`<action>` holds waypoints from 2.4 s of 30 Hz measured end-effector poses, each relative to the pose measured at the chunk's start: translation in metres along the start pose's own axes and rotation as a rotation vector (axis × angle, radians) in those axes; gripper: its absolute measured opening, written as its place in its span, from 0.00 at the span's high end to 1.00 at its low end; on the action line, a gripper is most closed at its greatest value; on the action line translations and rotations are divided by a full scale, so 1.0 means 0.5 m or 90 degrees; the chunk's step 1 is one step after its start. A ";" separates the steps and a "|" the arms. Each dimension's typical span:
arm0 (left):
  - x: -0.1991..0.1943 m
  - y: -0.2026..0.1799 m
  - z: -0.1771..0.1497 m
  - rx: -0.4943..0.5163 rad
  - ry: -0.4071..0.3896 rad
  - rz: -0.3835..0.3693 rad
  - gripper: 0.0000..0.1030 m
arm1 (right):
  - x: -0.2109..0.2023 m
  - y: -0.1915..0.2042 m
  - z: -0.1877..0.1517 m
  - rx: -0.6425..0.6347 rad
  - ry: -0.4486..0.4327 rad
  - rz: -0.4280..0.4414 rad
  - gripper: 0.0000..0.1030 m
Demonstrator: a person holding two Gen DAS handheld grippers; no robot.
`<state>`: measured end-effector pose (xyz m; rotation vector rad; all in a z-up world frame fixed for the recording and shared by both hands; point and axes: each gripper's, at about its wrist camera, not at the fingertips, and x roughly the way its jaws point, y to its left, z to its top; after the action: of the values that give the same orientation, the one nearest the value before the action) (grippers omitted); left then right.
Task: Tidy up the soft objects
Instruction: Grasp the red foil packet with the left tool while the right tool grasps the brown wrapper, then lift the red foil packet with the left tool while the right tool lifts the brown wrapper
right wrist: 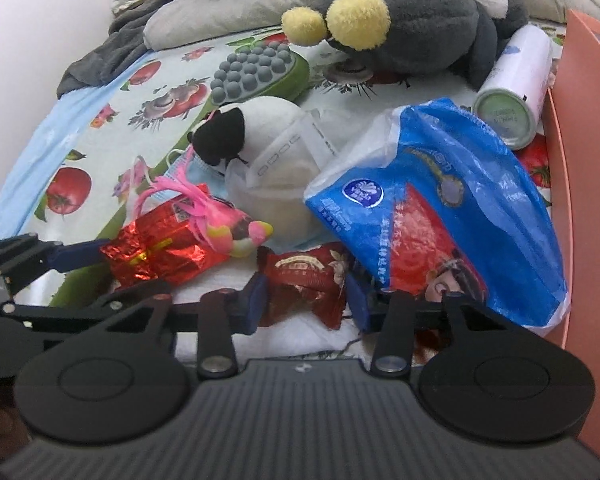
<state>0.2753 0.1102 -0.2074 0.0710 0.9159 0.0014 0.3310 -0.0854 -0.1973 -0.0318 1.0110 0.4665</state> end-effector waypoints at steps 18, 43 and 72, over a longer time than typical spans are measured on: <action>-0.124 -0.025 -0.069 -0.147 -0.020 -0.014 0.44 | -0.100 0.026 -0.059 -0.024 -0.011 0.003 0.61; -0.209 -0.101 -0.210 -0.304 0.021 -0.033 0.44 | -0.217 0.010 -0.256 -0.017 0.016 -0.030 0.60; -0.212 -0.144 -0.190 -0.074 0.073 -0.103 0.16 | -0.199 -0.016 -0.309 -0.083 -0.054 -0.033 0.50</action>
<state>0.1335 0.0410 -0.1858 -0.1127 1.0329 -0.0915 0.1654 -0.1652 -0.2004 -0.1534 0.8943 0.4823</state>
